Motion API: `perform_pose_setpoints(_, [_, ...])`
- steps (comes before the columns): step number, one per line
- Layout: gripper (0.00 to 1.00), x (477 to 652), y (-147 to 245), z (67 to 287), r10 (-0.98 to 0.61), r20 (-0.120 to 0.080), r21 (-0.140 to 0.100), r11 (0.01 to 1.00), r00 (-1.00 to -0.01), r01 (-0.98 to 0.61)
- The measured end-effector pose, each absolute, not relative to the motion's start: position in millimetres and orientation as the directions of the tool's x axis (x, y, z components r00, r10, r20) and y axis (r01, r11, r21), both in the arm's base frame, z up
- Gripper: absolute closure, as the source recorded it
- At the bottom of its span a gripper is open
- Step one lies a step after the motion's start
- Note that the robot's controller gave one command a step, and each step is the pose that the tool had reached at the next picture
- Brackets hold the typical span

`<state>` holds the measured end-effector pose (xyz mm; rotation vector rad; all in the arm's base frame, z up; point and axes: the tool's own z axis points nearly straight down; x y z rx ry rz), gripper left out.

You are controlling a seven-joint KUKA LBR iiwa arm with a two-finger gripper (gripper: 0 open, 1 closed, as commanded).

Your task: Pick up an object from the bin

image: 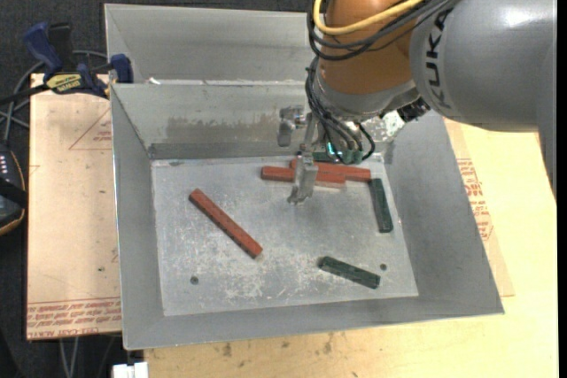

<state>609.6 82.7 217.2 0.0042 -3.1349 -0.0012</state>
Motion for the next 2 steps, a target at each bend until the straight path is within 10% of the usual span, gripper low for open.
perform_pose_setpoints(1, [0.00,647.3,47.4,108.4,0.186,0.004,-0.001,0.983,-0.983,0.186])
perform_pose_setpoints(2, [0.00,651.7,-0.9,69.9,0.228,-0.003,0.002,0.974,-0.974,0.228])
